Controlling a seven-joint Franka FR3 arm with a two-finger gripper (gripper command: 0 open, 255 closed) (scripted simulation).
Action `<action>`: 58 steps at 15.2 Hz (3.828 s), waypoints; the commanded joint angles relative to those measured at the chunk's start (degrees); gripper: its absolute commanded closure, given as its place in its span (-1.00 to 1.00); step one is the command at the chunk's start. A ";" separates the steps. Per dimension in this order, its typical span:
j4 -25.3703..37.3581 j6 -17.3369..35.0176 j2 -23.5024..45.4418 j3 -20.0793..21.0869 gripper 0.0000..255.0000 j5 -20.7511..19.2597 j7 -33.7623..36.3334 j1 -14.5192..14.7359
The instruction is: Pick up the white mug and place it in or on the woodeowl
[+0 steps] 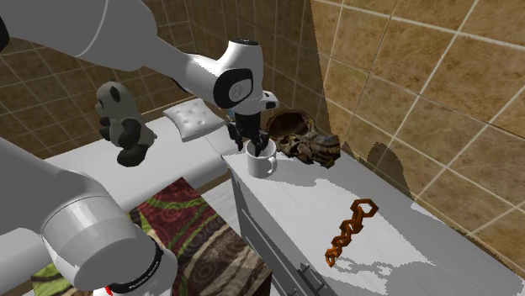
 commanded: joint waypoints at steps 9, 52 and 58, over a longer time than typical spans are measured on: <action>-0.01 0.02 0.01 0.00 1.00 0.00 0.00 0.00; 41.56 -29.68 11.69 -3.30 1.00 0.16 -6.48 -2.16; 53.28 -31.62 21.42 -4.23 1.00 0.78 -8.70 -3.32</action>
